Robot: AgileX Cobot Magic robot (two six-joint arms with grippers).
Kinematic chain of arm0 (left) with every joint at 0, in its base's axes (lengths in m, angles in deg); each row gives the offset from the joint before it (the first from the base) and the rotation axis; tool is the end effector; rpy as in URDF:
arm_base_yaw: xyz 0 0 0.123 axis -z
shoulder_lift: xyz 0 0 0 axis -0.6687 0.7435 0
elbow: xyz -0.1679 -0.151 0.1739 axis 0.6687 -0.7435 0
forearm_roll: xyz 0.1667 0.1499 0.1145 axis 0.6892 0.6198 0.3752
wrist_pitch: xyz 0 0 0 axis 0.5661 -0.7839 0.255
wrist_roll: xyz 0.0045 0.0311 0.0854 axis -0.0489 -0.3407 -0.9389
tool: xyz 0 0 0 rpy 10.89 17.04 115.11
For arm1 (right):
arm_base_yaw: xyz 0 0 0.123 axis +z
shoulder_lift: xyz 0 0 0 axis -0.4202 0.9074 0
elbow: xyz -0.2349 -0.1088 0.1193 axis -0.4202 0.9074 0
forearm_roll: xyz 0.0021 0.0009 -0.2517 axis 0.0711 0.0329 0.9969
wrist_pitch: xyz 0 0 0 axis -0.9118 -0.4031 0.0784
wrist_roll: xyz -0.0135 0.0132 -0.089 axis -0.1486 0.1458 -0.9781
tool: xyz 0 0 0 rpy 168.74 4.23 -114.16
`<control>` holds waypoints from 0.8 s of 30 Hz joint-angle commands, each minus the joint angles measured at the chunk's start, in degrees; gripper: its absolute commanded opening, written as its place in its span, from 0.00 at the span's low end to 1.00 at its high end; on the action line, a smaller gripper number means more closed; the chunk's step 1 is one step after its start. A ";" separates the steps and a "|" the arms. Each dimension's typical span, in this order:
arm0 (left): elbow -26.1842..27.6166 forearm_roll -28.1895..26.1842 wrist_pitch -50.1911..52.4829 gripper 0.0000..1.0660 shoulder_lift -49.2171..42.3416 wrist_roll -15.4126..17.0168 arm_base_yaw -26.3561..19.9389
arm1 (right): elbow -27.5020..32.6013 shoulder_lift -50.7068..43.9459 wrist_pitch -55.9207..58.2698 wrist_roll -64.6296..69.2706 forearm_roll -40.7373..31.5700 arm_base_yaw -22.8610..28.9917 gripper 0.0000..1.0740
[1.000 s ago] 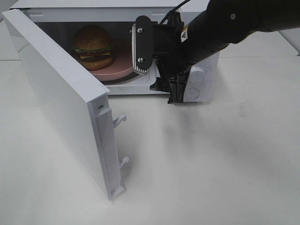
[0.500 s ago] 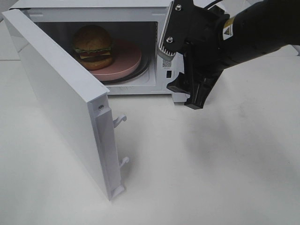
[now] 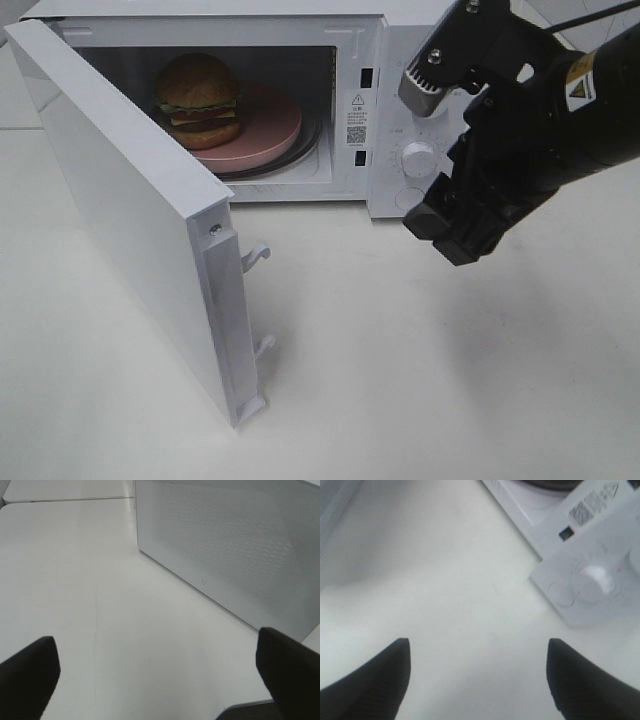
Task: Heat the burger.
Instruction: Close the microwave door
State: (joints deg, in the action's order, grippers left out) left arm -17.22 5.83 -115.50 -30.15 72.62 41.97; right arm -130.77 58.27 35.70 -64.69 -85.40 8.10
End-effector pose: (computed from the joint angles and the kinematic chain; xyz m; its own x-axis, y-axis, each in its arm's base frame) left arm -0.0096 -0.0141 0.2811 -0.4460 0.0354 -0.8943 0.1551 0.9871 -0.0383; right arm 0.2268 0.1441 0.2665 -0.3802 -0.6699 -0.6378 -0.7103 0.6531 -0.2626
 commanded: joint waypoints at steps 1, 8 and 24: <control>0.00 -0.29 0.69 0.94 -0.92 -0.11 0.11 | 0.06 -1.83 9.68 8.71 -0.06 -0.29 0.68; 0.00 -0.29 0.69 0.94 -0.92 -0.11 0.11 | 0.00 -4.07 20.97 13.06 -0.06 -0.29 0.68; 0.00 -0.29 0.69 0.94 -0.92 -0.11 0.11 | 1.20 -20.51 35.81 18.96 -0.23 -0.29 0.68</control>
State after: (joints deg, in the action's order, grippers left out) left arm -17.22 5.83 -115.50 -30.15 72.62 41.97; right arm -130.31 39.30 70.42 -46.70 -85.40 8.10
